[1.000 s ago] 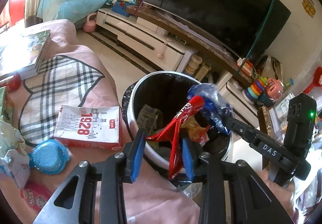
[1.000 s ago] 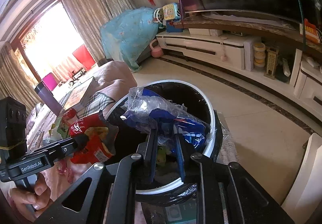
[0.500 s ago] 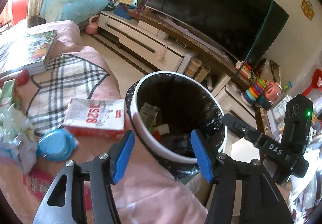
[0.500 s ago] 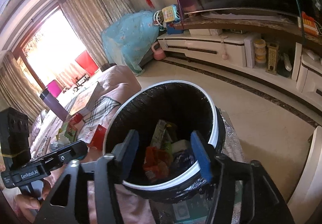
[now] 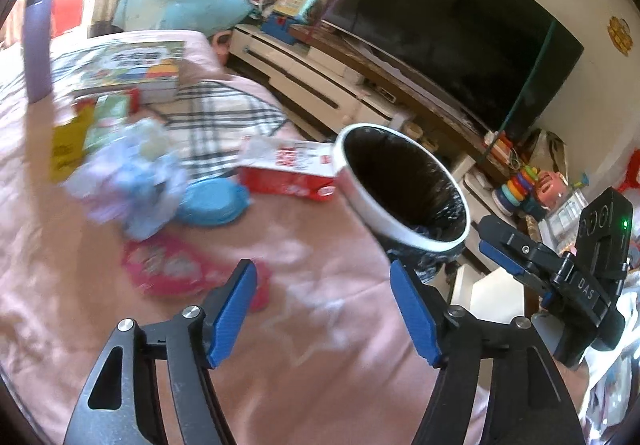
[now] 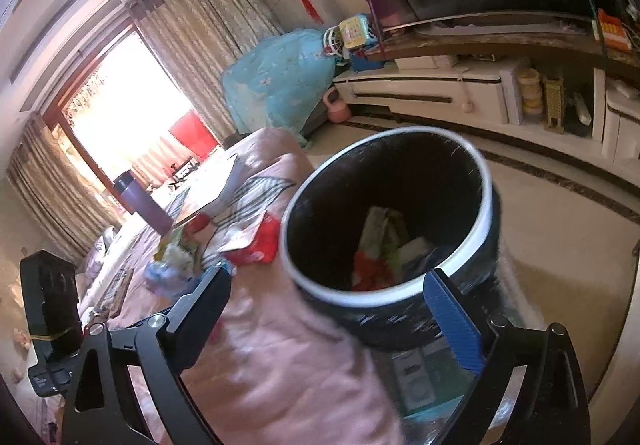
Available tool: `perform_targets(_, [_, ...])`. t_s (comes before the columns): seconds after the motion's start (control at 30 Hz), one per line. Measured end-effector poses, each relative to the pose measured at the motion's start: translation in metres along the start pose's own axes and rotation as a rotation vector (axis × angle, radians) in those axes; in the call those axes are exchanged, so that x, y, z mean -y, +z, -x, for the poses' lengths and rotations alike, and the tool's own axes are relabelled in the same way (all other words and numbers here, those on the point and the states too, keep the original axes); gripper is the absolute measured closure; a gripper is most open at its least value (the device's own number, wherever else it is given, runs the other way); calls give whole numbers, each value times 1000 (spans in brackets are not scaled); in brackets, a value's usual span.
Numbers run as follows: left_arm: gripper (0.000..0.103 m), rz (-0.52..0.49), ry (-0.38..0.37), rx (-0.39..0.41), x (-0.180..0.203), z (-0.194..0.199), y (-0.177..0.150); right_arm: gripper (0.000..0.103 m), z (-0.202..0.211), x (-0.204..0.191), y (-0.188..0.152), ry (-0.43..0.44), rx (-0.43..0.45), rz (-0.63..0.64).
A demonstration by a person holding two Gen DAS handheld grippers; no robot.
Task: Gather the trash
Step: 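Move both open tools from the bin back to the bed, then grasp crumpled paper with left tool while right tool grasps white milk carton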
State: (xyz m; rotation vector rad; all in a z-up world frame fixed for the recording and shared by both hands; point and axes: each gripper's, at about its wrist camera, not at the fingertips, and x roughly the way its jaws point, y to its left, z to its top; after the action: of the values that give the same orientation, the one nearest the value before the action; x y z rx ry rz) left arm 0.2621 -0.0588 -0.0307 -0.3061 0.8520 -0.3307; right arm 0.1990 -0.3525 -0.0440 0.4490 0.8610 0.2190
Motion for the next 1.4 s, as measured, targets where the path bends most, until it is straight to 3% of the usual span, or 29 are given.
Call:
perform_targets(0.33, [27, 75, 56, 48, -41, 55, -23, 3, -13, -40, -29, 41, -37, 56])
perform_targets(0.6, [27, 113, 75, 49, -63, 68, -21, 3, -28, -67, -27, 71, -69, 196])
perform_targets(1.13, [25, 125, 119, 16, -80, 22, 28, 3, -81, -94, 9, 112, -129, 463])
perform_targets(1.4, [25, 120, 127, -8, -90, -9, 48, 3, -134, -126, 23, 129, -257, 716])
